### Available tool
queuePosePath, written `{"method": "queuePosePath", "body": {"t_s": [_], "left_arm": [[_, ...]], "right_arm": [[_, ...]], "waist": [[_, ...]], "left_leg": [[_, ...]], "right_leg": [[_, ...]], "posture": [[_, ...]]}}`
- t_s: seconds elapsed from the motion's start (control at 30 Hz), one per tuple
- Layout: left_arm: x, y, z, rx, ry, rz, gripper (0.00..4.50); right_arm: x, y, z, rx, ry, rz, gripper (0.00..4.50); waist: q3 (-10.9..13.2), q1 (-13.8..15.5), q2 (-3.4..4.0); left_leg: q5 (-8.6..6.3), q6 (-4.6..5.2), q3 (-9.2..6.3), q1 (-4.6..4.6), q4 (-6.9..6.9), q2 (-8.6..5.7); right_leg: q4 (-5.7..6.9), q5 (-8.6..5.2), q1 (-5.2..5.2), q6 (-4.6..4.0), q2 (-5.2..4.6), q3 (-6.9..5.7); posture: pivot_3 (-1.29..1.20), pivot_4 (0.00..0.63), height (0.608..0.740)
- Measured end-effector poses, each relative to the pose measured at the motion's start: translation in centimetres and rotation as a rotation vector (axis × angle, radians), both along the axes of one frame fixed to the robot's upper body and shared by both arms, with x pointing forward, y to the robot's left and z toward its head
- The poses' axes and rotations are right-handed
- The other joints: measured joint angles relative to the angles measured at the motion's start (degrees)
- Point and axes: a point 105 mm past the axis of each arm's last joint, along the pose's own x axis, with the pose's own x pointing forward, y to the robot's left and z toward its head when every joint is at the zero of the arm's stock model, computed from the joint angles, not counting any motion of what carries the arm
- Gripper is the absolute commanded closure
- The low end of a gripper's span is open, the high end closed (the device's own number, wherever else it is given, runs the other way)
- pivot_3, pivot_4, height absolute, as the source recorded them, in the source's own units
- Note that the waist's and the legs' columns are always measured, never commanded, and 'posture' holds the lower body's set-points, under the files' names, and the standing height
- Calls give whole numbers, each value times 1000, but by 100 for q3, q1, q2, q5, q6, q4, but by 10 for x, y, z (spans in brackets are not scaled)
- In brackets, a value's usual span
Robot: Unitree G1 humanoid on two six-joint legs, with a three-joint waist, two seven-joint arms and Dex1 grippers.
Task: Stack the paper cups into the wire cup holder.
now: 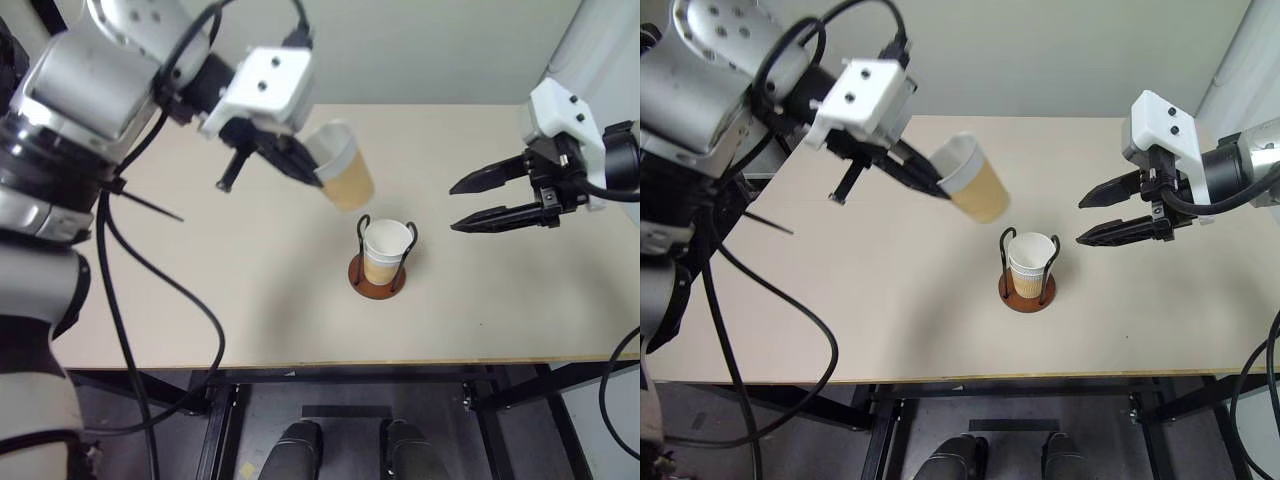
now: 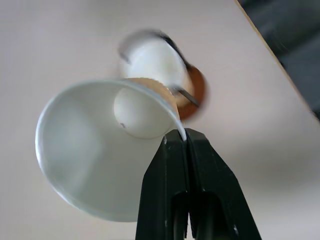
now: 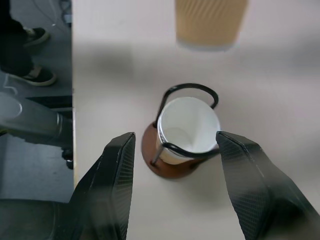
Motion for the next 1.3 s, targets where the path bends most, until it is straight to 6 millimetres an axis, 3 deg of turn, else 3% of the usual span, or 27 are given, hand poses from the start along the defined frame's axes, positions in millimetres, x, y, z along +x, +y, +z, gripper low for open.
{"method": "queuePosePath", "body": {"t_s": [0.1, 0.27, 0.47, 0.77, 1.3], "left_arm": [[9, -8, 0, 0, 15, 1, 4460], [21, -17, -15, 27, 55, -11, 4460], [26, -48, -21, 29, 39, -108, 4460], [29, -58, -30, 75, 17, -150, 4460], [18, -69, -43, 120, 54, -226, 4460]], "right_arm": [[-2, -2, -1, 6, -8, -22, 1842], [-6, -3, -1, 21, -26, -55, 1842], [-15, -7, -6, 33, -20, -103, 1842], [-24, -9, -7, 39, -17, -145, 1842], [-21, -32, 13, 6, -92, -235, 1842]], "waist": [[1, -1, 0], [5, 4, -7], [8, 69, -10], [9, 85, -9], [10, 139, -5]], "left_leg": [[-4, 1, 0, -2, 0, 1], [-8, 6, 3, -8, 7, 0], [-28, 31, 7, -42, 54, -7], [-50, 65, 30, -72, 78, -6], [-79, 89, 51, -93, 159, -11]], "right_leg": [[-1, -1, -1, 21, 0, 0], [-6, -3, 2, 54, -2, -1], [-21, 0, 1, 89, -10, 4], [-94, 56, 9, 170, -14, 16], [-91, 61, 16, 166, -5, 23]], "posture": [[0, 150, 740], [0, 150, 740], [0, 150, 740], [0, 150, 740], [0, 150, 740]]}}
